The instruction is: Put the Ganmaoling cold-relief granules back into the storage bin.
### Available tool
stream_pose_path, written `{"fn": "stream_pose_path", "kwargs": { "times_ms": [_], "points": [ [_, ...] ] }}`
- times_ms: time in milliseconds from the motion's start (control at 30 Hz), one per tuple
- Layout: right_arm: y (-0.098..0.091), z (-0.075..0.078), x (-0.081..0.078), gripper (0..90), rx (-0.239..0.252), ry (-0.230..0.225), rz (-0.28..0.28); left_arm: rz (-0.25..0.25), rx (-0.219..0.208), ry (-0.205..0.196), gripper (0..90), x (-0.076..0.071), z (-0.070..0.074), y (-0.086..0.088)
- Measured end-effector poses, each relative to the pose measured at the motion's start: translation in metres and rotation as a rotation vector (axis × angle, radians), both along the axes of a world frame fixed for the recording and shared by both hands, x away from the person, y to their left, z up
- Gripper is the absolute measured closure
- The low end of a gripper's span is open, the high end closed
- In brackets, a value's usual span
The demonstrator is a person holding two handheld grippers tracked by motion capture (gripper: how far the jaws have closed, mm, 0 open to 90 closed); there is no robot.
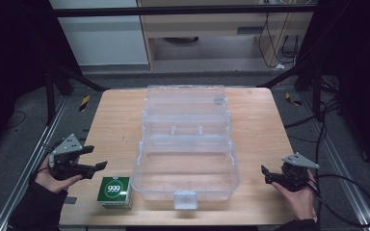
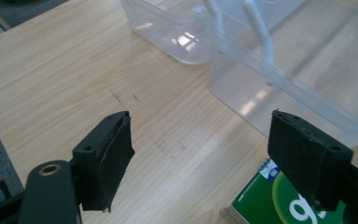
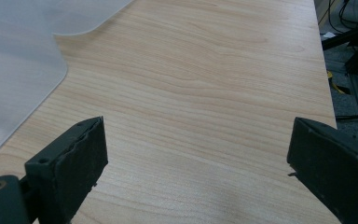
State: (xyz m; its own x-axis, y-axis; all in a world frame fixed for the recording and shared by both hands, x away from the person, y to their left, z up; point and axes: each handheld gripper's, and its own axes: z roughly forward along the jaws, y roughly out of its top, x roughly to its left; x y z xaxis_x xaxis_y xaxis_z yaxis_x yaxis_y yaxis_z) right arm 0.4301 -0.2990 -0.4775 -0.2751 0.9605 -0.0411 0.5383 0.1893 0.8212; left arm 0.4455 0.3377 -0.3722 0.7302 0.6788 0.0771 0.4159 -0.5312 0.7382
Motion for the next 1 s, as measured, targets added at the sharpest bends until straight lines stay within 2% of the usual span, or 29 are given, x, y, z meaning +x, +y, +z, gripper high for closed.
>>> {"fn": "stream_pose_path", "kwargs": {
  "times_ms": [167, 233, 367, 500, 633, 667, 700, 767, 1000],
  "points": [
    [0.0, 0.0, 0.0, 5.1, -0.003, 0.0, 0.002, -0.06, 0.022, 0.017, 20.7, -0.001, 0.006, -0.006],
    [0.001, 0.0, -0.001, 5.0, -0.001, 0.0, 0.005, -0.07, 0.032, 0.017, 20.6, -0.001, 0.007, -0.007],
    [0.001, 0.0, -0.001, 4.9, -0.003, 0.003, 0.006, -0.129, 0.078, 0.025, 20.0, -0.005, 0.012, -0.013],
    [0.001, -0.001, -0.001, 4.8, -0.01, 0.006, 0.01, -0.175, 0.104, 0.034, 18.8, -0.007, 0.015, -0.016],
    [0.001, -0.001, -0.001, 4.6, -0.012, 0.007, 0.014, -0.227, 0.148, 0.046, 17.7, -0.008, 0.014, -0.021],
    [0.002, -0.001, -0.001, 4.5, -0.013, 0.009, 0.015, -0.227, 0.148, 0.046, 17.5, -0.008, 0.014, -0.021],
    [0.002, -0.001, -0.001, 4.5, -0.014, 0.01, 0.015, -0.254, 0.178, 0.053, 16.9, -0.009, 0.013, -0.023],
    [0.001, -0.002, 0.0, 4.4, -0.022, 0.008, 0.018, -0.279, 0.199, 0.062, 16.3, -0.01, 0.011, -0.025],
    [0.002, -0.003, 0.0, 4.1, -0.026, 0.017, 0.022, -0.327, 0.243, 0.086, 13.4, -0.012, 0.008, -0.031]
  ]
}}
